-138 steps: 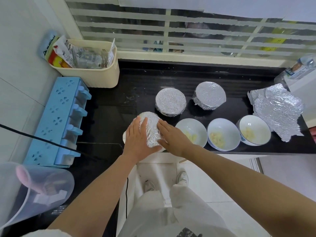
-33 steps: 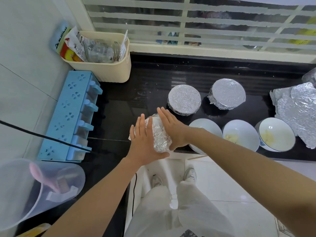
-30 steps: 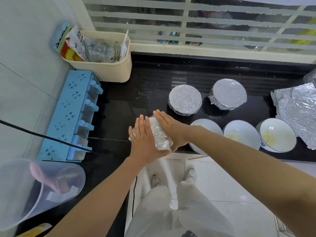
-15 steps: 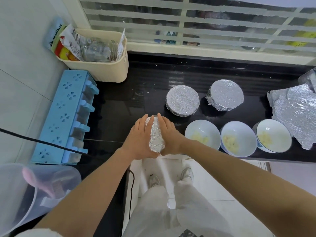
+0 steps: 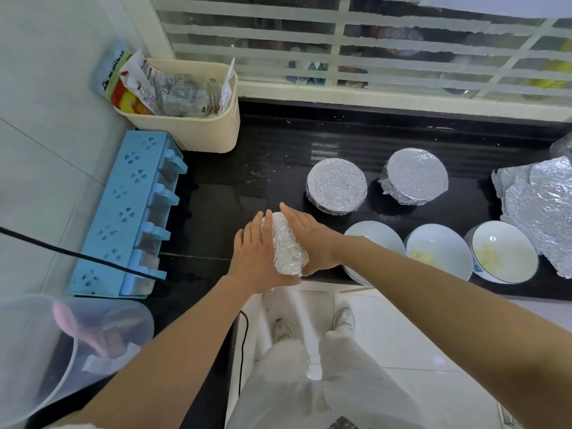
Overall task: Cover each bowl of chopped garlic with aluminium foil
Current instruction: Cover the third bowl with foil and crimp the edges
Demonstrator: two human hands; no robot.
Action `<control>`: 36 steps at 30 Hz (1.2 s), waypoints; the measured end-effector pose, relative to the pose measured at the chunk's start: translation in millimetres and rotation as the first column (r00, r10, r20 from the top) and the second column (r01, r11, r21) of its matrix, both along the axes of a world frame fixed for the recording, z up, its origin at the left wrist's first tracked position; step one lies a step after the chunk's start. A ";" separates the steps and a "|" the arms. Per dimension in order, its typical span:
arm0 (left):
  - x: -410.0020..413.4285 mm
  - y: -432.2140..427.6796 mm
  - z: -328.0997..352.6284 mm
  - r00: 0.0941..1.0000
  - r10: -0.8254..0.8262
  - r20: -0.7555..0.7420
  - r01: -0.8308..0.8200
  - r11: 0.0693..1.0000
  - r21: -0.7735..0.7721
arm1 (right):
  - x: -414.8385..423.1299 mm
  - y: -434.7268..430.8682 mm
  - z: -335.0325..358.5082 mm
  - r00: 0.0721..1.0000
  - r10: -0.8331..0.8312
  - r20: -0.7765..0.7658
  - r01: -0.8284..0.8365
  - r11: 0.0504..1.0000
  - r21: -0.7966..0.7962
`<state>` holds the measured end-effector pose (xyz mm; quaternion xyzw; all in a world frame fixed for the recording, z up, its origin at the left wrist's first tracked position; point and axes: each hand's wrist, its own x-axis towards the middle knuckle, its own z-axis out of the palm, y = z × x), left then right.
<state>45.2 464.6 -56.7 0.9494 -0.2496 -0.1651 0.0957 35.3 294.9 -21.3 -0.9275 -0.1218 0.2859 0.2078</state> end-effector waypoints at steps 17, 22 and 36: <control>24.6 11.5 11.0 0.976 -0.216 -0.015 0.217 0.975 0.047 | -16.0 0.4 -1.6 0.900 -0.410 -0.148 0.436 0.847 0.304; -1.0 -22.7 4.3 0.996 0.048 0.078 -0.050 0.999 0.017 | -17.6 -2.9 -1.6 0.764 -0.641 -0.081 0.624 0.700 0.348; 7.0 6.6 -20.1 0.978 -0.120 0.171 0.103 0.989 0.106 | -34.3 9.1 -16.8 0.783 -0.614 -0.100 0.588 0.678 0.440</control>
